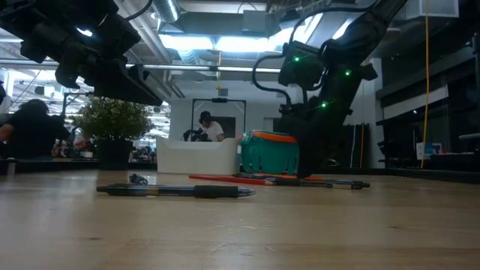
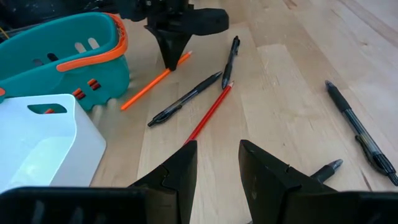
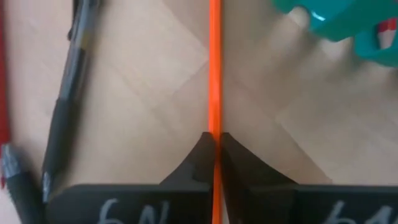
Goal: Sort pens & pencils
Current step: Put the orange pencil into the dark green bin
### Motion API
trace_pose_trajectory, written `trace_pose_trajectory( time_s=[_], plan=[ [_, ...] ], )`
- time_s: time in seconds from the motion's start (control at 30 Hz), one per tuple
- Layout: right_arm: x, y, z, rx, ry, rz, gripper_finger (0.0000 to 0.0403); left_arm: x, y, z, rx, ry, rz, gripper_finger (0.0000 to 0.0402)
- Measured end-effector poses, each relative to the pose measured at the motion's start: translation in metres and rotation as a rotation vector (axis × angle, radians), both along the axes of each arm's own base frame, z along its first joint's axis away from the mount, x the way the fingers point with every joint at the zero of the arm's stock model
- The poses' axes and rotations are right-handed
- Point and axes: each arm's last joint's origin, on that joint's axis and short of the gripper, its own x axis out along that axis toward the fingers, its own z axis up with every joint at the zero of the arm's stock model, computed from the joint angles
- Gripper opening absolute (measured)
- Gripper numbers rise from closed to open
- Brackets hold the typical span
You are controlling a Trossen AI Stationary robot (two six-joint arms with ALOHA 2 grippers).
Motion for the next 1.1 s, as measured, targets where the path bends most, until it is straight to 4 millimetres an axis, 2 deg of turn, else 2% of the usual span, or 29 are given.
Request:
trace_pose_trajectory(
  time_s=[0.3,0.73,0.97,1.1],
  plan=[
    [0.0,0.017,0.0,0.01,0.008,0.027,0.0007,0.0,0.0,0.0,-0.001,0.0,0.0,0.0112],
    [-0.008,0.053,-0.001,0.023,0.083,0.069,0.0007,0.0,0.0,0.0,-0.003,0.0,0.002,0.0112],
    [-0.029,0.077,0.01,0.078,0.19,0.027,0.0007,0.0,0.0,0.0,-0.005,-0.001,0.002,0.0112],
    [-0.035,0.087,0.017,0.056,0.184,0.005,0.0001,0.0,0.0,0.0,-0.004,-0.001,0.002,0.0112]
  ],
)
